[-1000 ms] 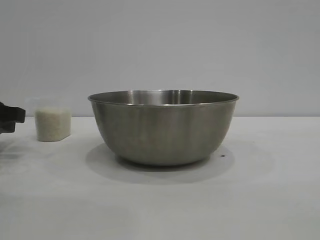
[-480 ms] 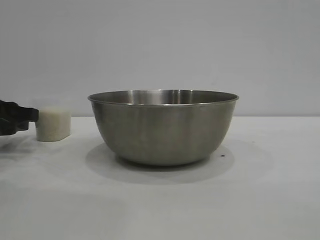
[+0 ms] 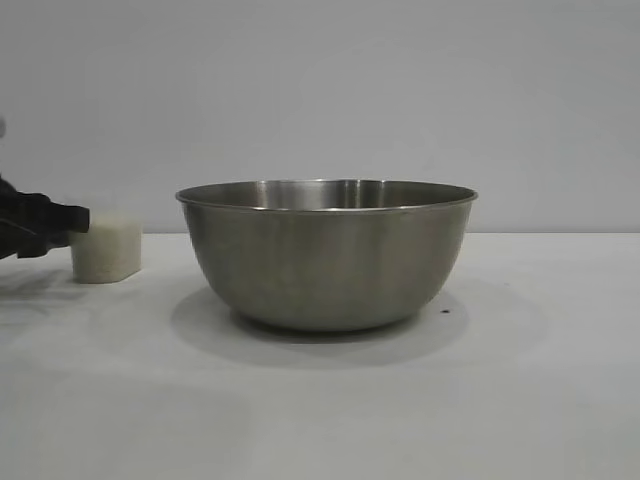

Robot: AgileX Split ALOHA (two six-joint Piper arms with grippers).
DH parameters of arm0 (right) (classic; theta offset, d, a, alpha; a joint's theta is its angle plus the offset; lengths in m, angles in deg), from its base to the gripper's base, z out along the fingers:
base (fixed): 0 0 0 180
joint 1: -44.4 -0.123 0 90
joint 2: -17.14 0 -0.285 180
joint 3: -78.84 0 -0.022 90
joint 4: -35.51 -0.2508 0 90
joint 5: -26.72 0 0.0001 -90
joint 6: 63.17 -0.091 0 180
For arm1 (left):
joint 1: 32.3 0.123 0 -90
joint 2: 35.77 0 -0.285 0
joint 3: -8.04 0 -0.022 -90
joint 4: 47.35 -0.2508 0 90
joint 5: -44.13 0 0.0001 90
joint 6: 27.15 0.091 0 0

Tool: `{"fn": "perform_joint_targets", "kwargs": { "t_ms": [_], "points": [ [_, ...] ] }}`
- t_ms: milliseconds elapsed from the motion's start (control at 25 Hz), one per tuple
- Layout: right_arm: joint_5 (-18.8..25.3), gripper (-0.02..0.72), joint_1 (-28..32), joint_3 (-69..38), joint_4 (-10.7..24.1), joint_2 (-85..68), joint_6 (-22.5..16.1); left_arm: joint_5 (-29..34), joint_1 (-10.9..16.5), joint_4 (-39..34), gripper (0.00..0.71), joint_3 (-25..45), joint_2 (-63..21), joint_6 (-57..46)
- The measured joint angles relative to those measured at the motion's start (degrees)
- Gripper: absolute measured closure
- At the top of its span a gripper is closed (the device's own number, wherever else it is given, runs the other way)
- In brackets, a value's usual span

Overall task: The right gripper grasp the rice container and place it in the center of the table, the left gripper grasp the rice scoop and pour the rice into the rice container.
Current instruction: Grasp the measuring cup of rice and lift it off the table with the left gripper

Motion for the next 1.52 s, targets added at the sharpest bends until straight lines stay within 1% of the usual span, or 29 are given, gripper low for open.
{"fn": "perform_joint_targets", "kwargs": {
  "t_ms": [640,680,760,800,880,920,960,1240,1280,1520],
  "points": [
    [0.0,0.383,0.0,0.0,0.0,0.0,0.0,0.0,0.0,-1.3,0.469,-1.7,0.0,-0.8],
    [0.0,0.383,0.0,0.0,0.0,0.0,0.0,0.0,0.0,-1.4,0.524,-1.7,0.0,-1.1],
    [0.0,0.383,0.0,0.0,0.0,0.0,0.0,0.0,0.0,-1.4,0.601,-1.7,0.0,-1.5],
    [0.0,0.383,0.0,0.0,0.0,0.0,0.0,0.0,0.0,-1.4,0.624,-1.7,0.0,-1.5],
    [0.0,0.383,0.0,0.0,0.0,0.0,0.0,0.0,0.0,-1.5,0.616,-1.7,0.0,-1.6],
    [0.0,0.383,0.0,0.0,0.0,0.0,0.0,0.0,0.0,-1.5,0.658,-1.7,0.0,-1.6],
    [0.0,0.383,0.0,0.0,0.0,0.0,0.0,0.0,0.0,-1.5,0.643,-1.7,0.0,-1.6],
    [0.0,0.383,0.0,0.0,0.0,0.0,0.0,0.0,0.0,-1.5,0.643,-1.7,0.0,-1.6],
    [0.0,0.383,0.0,0.0,0.0,0.0,0.0,0.0,0.0,-1.5,0.71,-1.7,0.0,-1.6],
    [0.0,0.383,0.0,0.0,0.0,0.0,0.0,0.4,0.0,-1.5,0.71,-1.7,-2.1,-2.1]
  ]
}}
